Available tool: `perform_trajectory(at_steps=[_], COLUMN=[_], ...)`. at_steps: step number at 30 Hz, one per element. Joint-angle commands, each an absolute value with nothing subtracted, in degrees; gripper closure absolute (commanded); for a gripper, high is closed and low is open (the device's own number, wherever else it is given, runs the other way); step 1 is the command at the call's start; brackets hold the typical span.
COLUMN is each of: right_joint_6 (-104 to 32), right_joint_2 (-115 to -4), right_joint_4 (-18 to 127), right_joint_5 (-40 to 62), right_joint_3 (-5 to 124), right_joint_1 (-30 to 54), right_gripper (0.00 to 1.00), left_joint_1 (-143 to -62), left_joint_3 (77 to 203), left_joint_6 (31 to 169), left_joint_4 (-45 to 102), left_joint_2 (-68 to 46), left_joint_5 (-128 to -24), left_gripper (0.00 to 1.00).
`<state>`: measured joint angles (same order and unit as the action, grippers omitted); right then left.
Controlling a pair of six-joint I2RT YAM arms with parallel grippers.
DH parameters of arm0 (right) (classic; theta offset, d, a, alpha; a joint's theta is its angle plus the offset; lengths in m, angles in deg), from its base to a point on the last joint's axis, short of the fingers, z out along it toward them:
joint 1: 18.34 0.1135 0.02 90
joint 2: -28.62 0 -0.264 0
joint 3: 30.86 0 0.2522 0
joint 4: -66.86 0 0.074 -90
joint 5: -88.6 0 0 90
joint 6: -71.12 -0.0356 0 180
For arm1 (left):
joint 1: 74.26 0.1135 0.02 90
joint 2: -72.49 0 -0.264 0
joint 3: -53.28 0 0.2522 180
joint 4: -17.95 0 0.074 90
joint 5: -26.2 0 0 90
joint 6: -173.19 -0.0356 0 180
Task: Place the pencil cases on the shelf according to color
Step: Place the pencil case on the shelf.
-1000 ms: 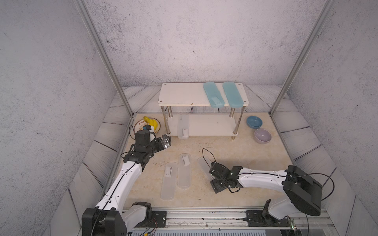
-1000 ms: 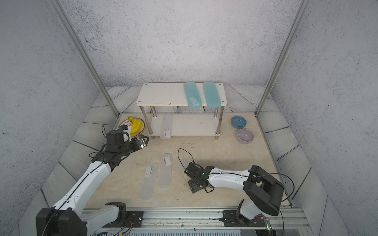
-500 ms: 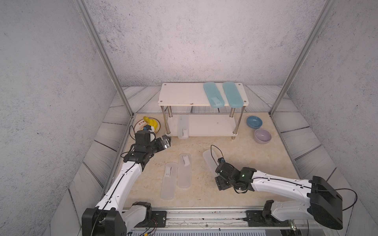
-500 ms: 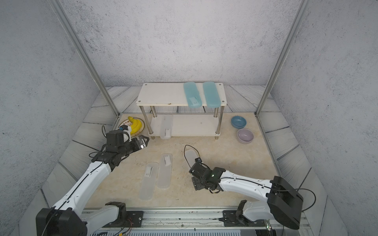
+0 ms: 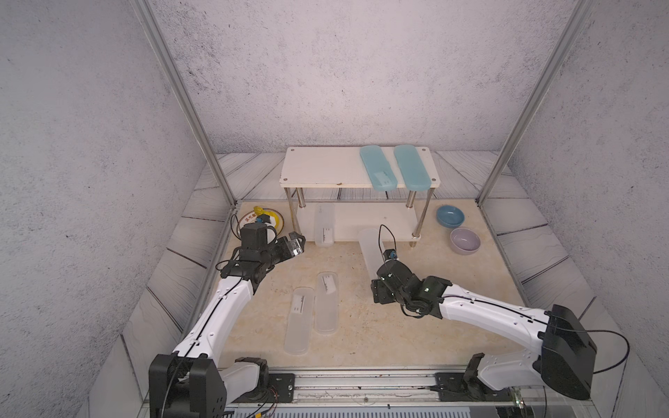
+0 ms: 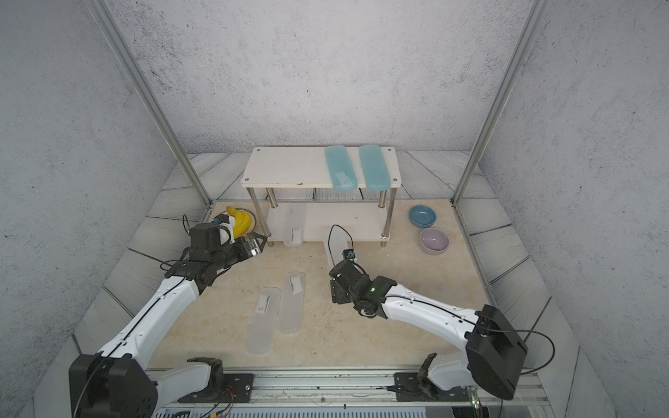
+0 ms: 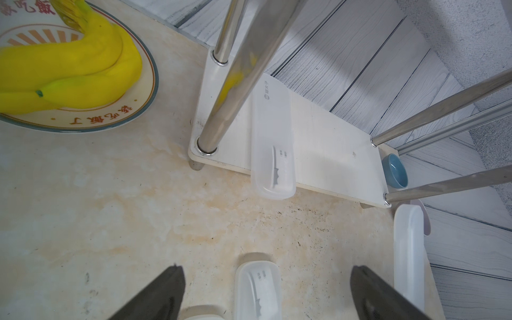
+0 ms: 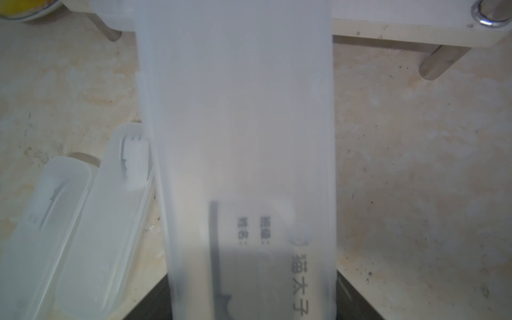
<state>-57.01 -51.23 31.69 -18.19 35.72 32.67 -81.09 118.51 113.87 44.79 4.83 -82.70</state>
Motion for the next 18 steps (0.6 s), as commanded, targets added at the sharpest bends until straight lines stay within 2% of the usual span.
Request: perform_trajectory(at_steps=[1,5,11,18], right_joint_6=[-58.19,-59.84,-59.64,-61.20], right_joint_2=[-56.31,-64.60,-77.93,-87.13], right_joint_4=[39.42,41.65,36.96,35.40], right_joint_5=[-16.02,-14.10,-12.47,-13.02], right_joint_3=[38.37,43.97,57.09,66.77], right_joint_1=[29.72,27.18,26.42,25.01], right_gripper=[0.47,0.49,0.51,0.52], left_joint_1=[-81.11,-81.03,-81.03,-81.04], left_joint_3=[120.23,119.68,119.07,118.97], left_joint_6=[113.19,112.55,111.93,111.82], left_joint_4=[44.02,44.35,44.45,44.45], left_joint_2=[5.45,6.19,6.39,6.96], left_joint_5=[-83.14,-82.57,-82.87,-83.40], left_gripper=[0.01,0.01,0.01,0.01])
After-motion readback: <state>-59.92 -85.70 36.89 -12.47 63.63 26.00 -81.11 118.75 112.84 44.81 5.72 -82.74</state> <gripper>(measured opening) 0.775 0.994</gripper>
